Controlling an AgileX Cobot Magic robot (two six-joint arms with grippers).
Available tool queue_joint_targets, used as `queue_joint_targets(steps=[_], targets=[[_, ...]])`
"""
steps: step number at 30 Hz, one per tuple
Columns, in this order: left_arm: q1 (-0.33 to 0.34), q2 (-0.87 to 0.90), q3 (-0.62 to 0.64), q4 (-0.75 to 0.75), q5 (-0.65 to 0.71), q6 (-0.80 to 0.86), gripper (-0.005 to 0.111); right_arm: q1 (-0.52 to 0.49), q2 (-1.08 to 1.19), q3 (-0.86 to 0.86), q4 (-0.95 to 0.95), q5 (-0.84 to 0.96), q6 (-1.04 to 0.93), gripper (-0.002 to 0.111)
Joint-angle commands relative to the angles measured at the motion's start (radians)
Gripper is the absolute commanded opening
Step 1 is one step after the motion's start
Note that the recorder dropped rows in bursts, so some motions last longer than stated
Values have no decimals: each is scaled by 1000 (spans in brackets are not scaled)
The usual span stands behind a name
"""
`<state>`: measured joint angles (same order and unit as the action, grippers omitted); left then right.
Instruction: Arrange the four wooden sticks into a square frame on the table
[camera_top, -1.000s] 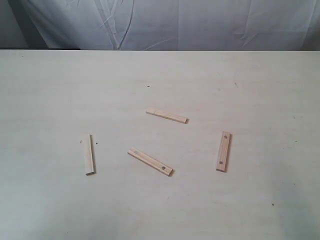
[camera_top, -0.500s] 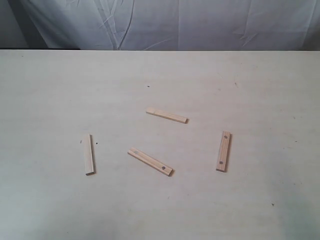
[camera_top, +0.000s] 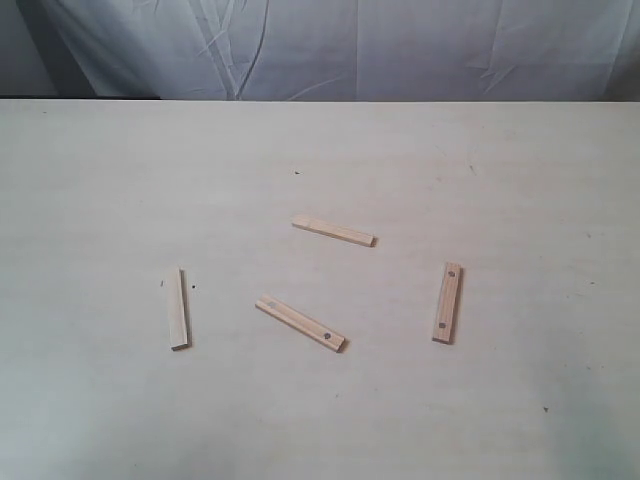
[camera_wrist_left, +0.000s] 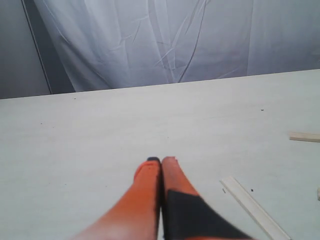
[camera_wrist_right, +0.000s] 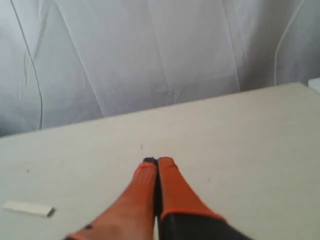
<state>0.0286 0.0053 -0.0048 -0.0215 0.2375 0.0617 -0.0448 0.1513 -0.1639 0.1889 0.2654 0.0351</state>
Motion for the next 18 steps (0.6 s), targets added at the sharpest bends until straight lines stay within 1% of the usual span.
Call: queue_joint_targets(steps=[1,3,5,7,11,15,18], targets=[[1,-5,5,0,3,0,0,-2,155,-102,-2,181,-5,-1],[1,-5,5,0,3,0,0,-2,245,-152,2,253,-5,-1],[1,-5,5,0,3,0,0,-2,321,-184,2,270,-5,-1],[1,-5,5,0,3,0,0,-2,381,-201,13,243,2,-1],[1,-5,5,0,3,0,0,-2,457,-201,27,129,2,-1],[1,-5,5,0,3,0,0,-2,501,-201,139,48,9,-1],[1,-5,5,0,3,0,0,-2,550,-228,153,54,9,-1]])
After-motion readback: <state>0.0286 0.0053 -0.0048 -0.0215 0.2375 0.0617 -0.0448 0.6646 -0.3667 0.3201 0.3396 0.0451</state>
